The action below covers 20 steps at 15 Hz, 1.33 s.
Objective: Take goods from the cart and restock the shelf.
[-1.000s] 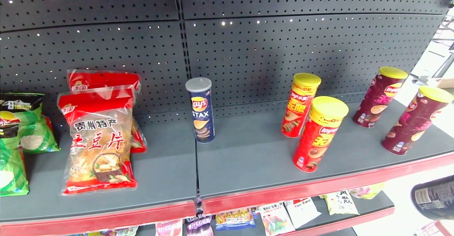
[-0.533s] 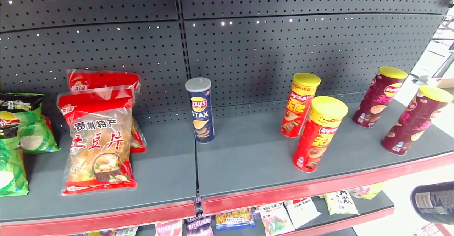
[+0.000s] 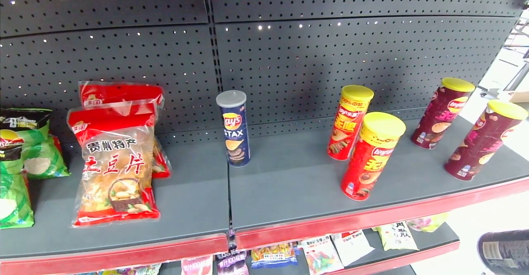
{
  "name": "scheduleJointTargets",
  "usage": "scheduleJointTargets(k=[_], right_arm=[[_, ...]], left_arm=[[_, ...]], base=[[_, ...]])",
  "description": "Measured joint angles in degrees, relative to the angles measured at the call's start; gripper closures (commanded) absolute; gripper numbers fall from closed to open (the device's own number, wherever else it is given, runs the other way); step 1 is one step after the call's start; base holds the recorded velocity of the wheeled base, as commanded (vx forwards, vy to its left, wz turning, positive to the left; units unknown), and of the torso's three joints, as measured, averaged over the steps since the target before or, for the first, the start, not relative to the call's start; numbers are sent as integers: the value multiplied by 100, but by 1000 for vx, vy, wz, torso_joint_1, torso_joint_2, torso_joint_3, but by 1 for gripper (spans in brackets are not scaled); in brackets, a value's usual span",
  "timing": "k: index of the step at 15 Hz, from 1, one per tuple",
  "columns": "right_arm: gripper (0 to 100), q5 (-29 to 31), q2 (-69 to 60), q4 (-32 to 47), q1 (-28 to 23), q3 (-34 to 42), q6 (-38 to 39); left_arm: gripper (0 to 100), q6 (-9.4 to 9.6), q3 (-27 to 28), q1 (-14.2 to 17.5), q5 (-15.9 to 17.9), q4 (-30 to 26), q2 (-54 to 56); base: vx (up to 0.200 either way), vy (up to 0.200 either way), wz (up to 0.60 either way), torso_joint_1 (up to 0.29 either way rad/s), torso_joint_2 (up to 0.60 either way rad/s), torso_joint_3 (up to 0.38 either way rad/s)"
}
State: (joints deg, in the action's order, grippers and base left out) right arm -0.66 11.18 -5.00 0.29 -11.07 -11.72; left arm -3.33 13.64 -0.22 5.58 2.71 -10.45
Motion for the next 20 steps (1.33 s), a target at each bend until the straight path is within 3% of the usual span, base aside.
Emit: scheduleJointTargets(k=[1,3,4,6,9,12,15,18,20], right_arm=[[100,4,-41,98,-5,5,0],[100,11,-93,121,-11,13,-18],[100,17,-107,119,-24,18,-21],[100,52,-154,117,-82,18,-22],[100,63,-254,216,-128,57,-22],[100,61,-316,227,-133,73,-16],[100,61,-330,229,-134,41,-18],[100,59,-339,232,-134,13,-13],[100,73,-346,229,-134,-1,-11]], left_arm=[[0,-11,361,-18,0,132,-592],[0,194,766,-182,133,399,-1963],[0,340,840,-396,341,525,-2538],[0,586,964,-1115,714,745,-3484],[0,822,1276,-1673,1097,1226,-4895],[0,1054,1559,-1877,1726,2160,-6265],[0,1250,2230,-1965,2000,2770,-7525],[0,1660,3016,-1990,2227,3101,-8487],[0,1769,3263,-1954,2350,3750,-9043]], base=[[0,0,0,0,0,0],[0,0,0,0,0,0],[0,0,0,0,0,0],[0,0,0,0,0,0],[0,0,0,0,0,0],[0,0,0,0,0,0],[0,0,0,0,0,0],[0,0,0,0,0,0],[0,0,0,0,0,0]])
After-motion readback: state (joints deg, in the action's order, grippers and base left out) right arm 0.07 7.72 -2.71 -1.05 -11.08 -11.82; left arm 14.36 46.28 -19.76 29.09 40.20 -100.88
